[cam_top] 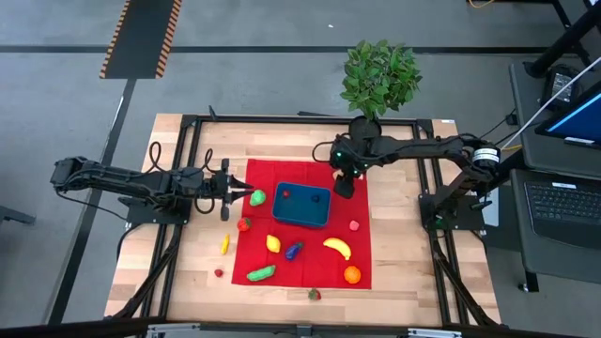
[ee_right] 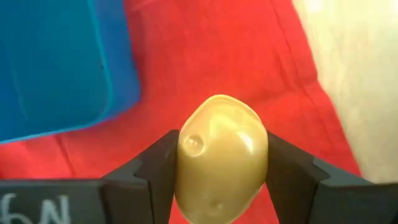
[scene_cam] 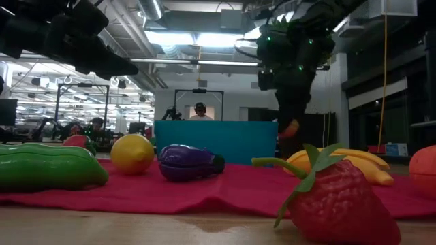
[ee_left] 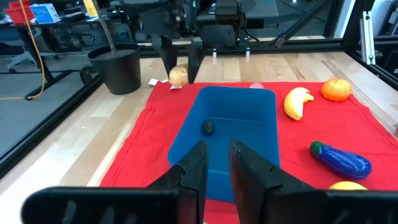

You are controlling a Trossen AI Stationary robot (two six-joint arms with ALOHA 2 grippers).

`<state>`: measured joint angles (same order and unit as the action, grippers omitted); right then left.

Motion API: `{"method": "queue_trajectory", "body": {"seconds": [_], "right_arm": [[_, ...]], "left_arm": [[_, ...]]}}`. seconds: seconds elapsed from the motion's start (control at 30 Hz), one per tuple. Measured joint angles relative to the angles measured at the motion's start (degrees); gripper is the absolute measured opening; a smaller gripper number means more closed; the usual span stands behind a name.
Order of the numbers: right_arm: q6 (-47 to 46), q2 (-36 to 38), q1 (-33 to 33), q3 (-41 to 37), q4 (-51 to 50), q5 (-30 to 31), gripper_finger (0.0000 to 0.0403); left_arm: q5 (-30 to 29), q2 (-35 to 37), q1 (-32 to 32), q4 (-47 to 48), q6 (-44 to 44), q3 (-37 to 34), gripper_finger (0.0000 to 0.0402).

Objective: Pick and placing Produce into tupperware
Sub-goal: Put the brown potato into the blue bin

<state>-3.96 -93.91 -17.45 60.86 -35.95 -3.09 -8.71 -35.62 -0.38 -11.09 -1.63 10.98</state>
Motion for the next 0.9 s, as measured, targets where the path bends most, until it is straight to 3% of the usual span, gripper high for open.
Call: {"method": "queue_trajectory", "body": {"seconds": [0.2,0.47,0.77,0.9], "right_arm": [[1.3,1.3,0.0,2.0,-1.8,0.1,0.0199],[-1.5,9.4,0.1,-5.2,4.9,2.1,0.0199],[-4.5,24.4,1.6,-19.5,22.0,2.5,0.0199],[-2.3,30.6,3.0,-26.6,34.2,1.6,0.0199]], "left_arm": [[0.0,0.0,0.0,0.0,0.1,0.0,0.0069],[0.0,0.0,0.0,0.1,1.3,0.0,0.0081],[0.0,0.0,0.0,0.1,1.3,0.0,0.0091],[0.0,0.0,0.0,0.1,1.5,0.0,0.0094]]}}
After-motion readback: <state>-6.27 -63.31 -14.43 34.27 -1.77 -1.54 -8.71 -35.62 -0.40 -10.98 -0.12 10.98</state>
